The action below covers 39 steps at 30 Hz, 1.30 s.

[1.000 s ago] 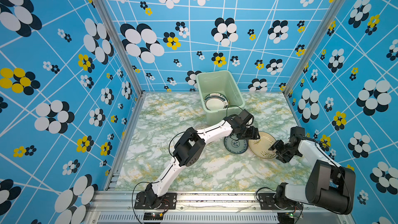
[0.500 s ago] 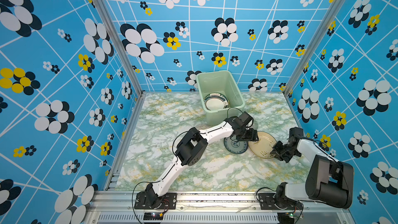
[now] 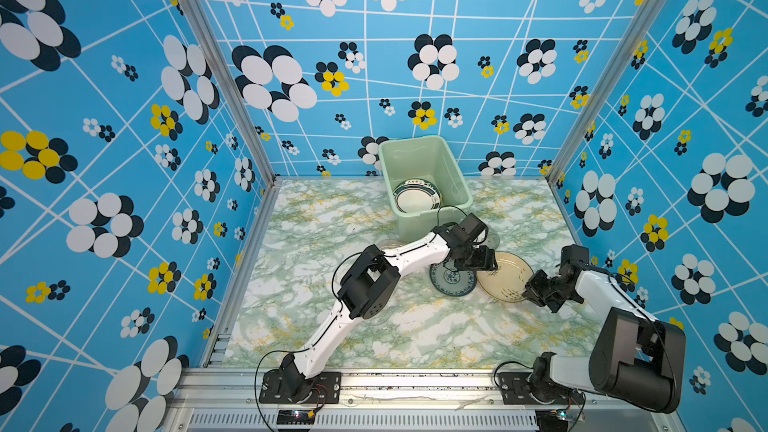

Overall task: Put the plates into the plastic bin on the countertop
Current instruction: 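Pinch the rim of the beige plate with the right gripper, then tilt the beige plate up with the right gripper while the left gripper braces it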

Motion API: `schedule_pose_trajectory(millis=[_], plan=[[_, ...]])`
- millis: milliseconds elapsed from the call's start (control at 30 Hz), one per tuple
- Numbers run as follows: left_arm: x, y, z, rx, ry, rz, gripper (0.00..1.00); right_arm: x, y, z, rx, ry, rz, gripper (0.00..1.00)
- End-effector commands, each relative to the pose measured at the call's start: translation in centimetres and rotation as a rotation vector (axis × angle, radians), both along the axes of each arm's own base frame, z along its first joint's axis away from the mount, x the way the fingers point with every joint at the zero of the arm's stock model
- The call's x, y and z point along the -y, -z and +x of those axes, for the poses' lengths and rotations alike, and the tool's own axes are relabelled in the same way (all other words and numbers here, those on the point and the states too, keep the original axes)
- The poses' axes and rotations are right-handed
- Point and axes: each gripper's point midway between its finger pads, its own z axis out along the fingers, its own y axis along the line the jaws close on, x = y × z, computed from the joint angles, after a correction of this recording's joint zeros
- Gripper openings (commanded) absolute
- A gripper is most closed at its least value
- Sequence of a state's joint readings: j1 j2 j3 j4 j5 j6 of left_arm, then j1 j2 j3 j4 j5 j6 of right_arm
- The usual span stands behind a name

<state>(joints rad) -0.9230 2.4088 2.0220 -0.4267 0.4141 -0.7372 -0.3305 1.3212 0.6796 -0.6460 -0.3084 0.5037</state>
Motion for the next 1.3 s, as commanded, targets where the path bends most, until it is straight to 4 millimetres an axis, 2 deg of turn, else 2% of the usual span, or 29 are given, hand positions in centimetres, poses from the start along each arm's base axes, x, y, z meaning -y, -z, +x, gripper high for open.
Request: schedule_pose_trajectory(millis=[0,367,700,967,1100,1267], plan=[[0.4,-1.2,0.0,0.016,0.018,-0.022,0.74,-0.5,-0.8,-1.9,-0.054,-0.018,0.004,0.0],[0.8,-1.1,-0.1,-0.01,0.012,-0.045,0.71,-1.7,-4.5,-1.8,0.064,0.016,0.049,0.0],[1.0,-1.7,-0.2,-0.009,0.013,-0.061,0.7,-2.3,-7.7,-0.4,0.164,0.041,0.089,0.0],[1.4,-4.6,-0.7,-0.005,0.033,-0.144,0.55,-2.8,-10.0,0.7,0.251,0.032,0.126,0.0],[0.9,-5.9,-0.8,-0.002,0.028,-0.174,0.48,-3.1,-10.6,0.9,0.277,0.026,0.135,0.0],[0.0,-7.2,-1.1,0.007,0.015,-0.197,0.32,-3.2,-11.2,0.9,0.293,0.024,0.137,0.0]])
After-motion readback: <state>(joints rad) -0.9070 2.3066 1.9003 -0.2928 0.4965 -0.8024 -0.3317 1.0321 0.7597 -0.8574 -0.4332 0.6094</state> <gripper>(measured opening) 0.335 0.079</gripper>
